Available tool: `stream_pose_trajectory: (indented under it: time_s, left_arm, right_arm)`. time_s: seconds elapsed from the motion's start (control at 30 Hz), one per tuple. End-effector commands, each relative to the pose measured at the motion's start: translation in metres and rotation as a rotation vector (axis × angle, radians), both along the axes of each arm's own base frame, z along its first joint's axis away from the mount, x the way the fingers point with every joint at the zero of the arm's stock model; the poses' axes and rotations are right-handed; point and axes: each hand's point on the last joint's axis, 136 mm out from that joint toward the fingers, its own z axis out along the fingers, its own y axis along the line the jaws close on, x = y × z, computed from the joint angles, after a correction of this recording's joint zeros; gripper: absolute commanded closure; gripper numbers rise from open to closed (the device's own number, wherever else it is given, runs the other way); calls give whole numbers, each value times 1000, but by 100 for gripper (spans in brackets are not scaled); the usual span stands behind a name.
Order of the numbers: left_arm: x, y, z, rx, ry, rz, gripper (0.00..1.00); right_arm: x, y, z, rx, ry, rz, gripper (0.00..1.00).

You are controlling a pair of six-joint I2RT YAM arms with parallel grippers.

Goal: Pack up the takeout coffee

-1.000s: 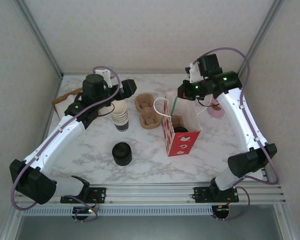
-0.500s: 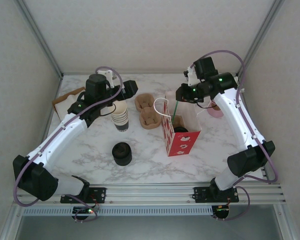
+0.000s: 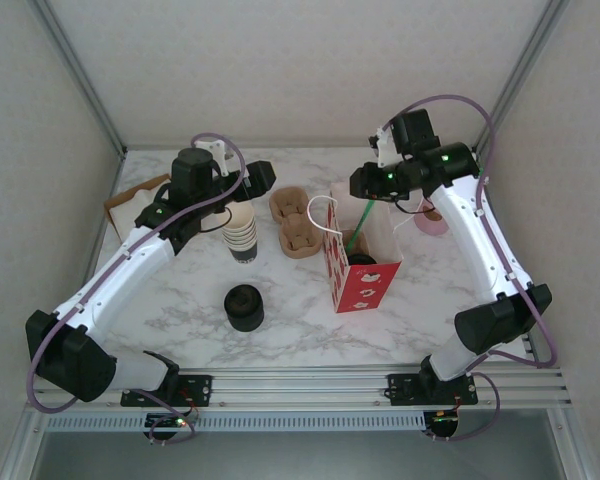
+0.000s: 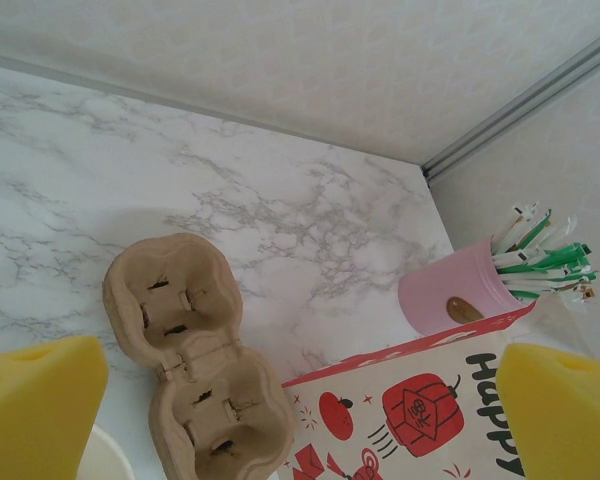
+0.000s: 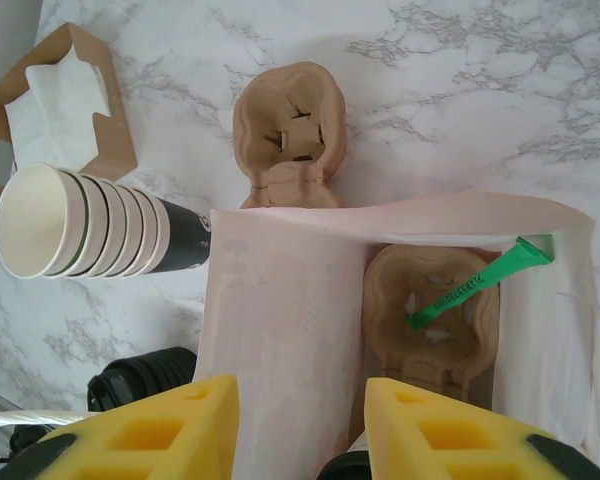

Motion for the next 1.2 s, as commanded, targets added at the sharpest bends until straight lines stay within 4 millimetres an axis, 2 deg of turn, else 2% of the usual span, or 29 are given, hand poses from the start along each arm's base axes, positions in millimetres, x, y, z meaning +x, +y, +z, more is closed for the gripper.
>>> stream_pose_trajectory:
  time_s: [0.0,0.13,0.4,0.5,0.7,0.87,0.97,1.17]
  left_arm:
    - [0,3,5,17,-15,3,0]
    - [0,4,6,19,-15,3,1]
    - [-2,7,11,27,-21,12,2]
    - [-4,11,13,32,-26,26,3]
    - [-11,27,19,35,-31,78,3]
    - [-14,52,17,35,-15,151,0]
    - [-13,73,10,37,16,218,0]
    - [-9,129,-13,50,102,393,0]
  right_arm:
    - [-1,3,9,3,-26,14,58]
    - [-2,2,15,9,-44,14,48]
    - [-6,-4,30,7,-96,-2,17]
    - [-9,-9,38,8,-125,-14,2]
    - [-13,-25,60,-16,-222,-68,1]
    - [-15,-42,75,-25,-279,-125,1]
    - [-14,-56,82,-13,-294,-170,1]
    - [-10,-105,83,81,-270,-340,1]
